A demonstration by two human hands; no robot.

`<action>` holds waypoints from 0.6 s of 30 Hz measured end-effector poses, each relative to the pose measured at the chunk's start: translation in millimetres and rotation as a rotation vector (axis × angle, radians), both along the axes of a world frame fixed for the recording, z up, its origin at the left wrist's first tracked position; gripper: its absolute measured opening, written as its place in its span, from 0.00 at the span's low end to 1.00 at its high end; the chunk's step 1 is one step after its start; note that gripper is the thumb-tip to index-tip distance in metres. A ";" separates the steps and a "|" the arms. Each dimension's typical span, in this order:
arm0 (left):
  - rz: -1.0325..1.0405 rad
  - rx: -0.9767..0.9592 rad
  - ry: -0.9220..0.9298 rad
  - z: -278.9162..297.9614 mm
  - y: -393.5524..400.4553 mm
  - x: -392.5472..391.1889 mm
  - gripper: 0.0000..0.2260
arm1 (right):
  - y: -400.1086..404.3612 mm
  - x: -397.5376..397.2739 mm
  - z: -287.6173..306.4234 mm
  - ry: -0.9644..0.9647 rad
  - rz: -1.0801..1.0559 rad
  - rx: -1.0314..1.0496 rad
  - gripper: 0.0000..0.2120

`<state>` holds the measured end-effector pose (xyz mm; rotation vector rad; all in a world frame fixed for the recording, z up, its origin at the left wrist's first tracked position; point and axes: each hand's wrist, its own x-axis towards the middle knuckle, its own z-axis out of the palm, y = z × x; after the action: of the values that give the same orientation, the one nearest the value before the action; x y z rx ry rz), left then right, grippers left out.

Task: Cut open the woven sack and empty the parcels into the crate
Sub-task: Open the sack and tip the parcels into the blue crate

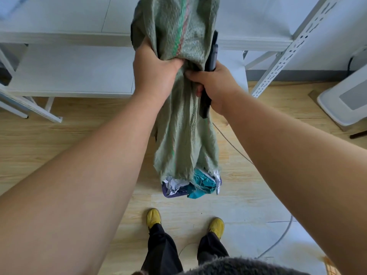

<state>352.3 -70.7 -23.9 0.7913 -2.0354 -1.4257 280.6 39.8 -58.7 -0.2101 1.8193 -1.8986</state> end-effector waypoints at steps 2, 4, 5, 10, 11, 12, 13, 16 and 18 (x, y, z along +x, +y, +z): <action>0.012 -0.006 0.024 -2.0 1.1 2.5 0.22 | -1.9 2.4 -2.5 -0.003 0.004 -0.032 0.12; 0.000 0.016 -0.012 -4.8 1.9 5.7 0.23 | -1.4 6.9 -4.4 -0.011 0.005 0.019 0.12; -0.004 0.024 -0.025 -5.3 1.1 7.1 0.24 | -1.1 8.1 -3.6 -0.015 0.001 0.042 0.11; -0.005 0.026 0.035 1.7 -1.5 8.8 0.24 | -3.2 8.5 4.4 -0.020 -0.018 -0.024 0.11; -0.017 0.042 0.021 1.0 -0.6 10.3 0.25 | -3.0 11.7 4.6 -0.021 -0.024 0.007 0.11; -0.026 0.058 0.011 0.4 0.0 12.1 0.25 | -2.8 14.3 5.0 -0.026 -0.035 0.031 0.12; -0.031 0.066 0.022 1.0 -0.4 12.9 0.25 | -2.9 14.7 6.0 -0.032 -0.048 0.030 0.12; -0.086 0.034 0.116 3.2 -2.1 15.1 0.28 | -2.0 10.6 8.4 -0.032 -0.082 -0.016 0.10; -0.164 0.038 0.115 -5.1 -1.2 21.3 0.33 | 1.6 10.0 7.2 -0.021 -0.093 0.035 0.09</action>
<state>373.7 -71.9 -29.0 0.5543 -2.0283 -1.5662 290.6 41.4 -51.6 -0.0946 1.8762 -1.9230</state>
